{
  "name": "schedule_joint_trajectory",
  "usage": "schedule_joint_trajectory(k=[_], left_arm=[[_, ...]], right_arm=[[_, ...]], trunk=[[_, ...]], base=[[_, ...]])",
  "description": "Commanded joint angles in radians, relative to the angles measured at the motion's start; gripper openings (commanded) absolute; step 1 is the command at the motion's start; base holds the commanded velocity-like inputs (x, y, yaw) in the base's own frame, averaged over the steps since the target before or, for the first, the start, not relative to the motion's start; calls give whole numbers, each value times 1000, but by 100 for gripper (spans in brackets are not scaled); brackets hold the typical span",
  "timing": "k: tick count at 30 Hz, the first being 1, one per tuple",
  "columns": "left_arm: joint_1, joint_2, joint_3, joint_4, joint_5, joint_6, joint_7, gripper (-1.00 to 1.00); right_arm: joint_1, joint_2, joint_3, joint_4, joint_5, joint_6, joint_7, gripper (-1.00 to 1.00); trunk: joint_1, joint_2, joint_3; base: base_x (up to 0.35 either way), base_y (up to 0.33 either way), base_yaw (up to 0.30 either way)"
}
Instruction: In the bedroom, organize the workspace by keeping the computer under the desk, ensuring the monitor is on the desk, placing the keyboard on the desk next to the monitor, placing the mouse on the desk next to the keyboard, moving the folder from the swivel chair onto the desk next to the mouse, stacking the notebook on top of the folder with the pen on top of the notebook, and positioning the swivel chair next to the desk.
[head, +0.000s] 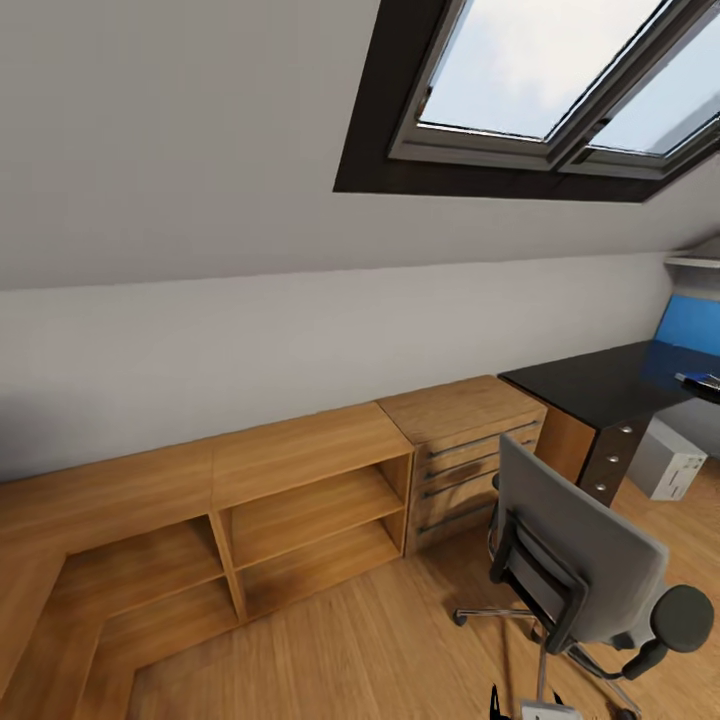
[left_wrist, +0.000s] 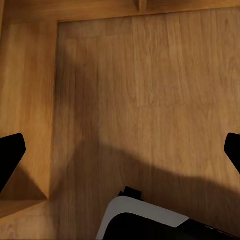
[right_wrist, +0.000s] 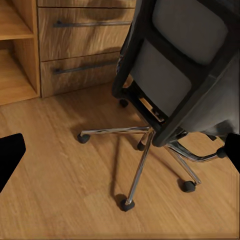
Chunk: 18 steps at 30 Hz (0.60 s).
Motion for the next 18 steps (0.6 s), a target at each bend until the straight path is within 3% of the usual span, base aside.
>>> schedule_joint_trajectory(k=[1, 18], left_arm=[[0, 1, -9, -2, 7, -2, 8, 100], [0, 1, -6, -2, 6, -4, 8, 100]], right_arm=[[-1, 0, 9, 1, -4, -1, -6, 100], [-1, 0, 9, 1, -4, -1, -4, 100]], trunk=[[1, -2, -4], [1, -2, -28]], base=[[0, 0, -124], [26, 18, -124]])
